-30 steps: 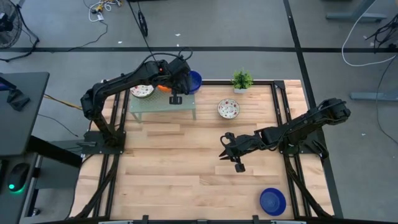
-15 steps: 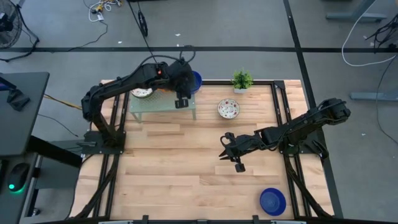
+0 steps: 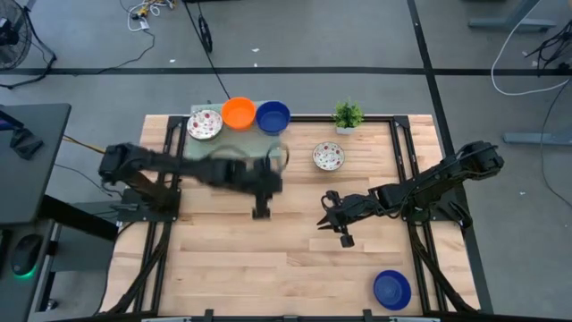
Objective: Pick & Place Mini bowls
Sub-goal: Stack the white patterned bowl on top of the other white patterned bowls on the shelf
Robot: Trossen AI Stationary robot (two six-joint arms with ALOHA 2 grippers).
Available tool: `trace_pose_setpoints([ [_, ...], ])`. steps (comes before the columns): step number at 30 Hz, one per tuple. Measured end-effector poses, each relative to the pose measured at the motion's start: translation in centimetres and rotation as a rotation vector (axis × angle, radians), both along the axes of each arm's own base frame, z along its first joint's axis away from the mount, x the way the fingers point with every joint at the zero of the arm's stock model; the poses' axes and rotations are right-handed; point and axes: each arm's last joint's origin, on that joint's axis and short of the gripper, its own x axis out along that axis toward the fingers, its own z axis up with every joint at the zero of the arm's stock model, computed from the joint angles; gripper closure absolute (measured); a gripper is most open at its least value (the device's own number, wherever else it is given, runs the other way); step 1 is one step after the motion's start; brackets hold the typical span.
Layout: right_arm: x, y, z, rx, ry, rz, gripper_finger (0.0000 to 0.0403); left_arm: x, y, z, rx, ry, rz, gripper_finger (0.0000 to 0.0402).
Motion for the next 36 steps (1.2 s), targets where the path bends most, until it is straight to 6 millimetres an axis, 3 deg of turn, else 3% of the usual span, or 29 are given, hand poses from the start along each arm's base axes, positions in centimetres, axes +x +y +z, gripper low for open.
trace_pose_setpoints([
  [6,0.2,-2.3,0.0,-0.152,-0.033,-0.414,0.0344,-1.7,-7.9,-5.1,-0.042,-0.237,-0.064,0.0392],
  [12,0.0,-5.1,1.1,-0.158,0.084,-0.537,0.0344,-5.1,-11.6,-8.2,-0.054,-0.302,0.015,0.0397],
  [20,0.5,-9.9,3.5,-0.294,0.286,-0.483,0.0306,-6.7,-11.9,-9.9,-0.026,-0.321,0.123,0.0383],
  [28,0.0,-13.5,2.0,-0.366,0.373,-0.401,0.023,-6.6,-11.7,-9.8,-0.039,-0.332,0.13,0.0389],
  [36,0.6,-14.2,0.4,-0.347,0.405,-0.348,0.0239,-6.4,-11.9,-9.7,-0.091,-0.338,0.108,0.0383],
])
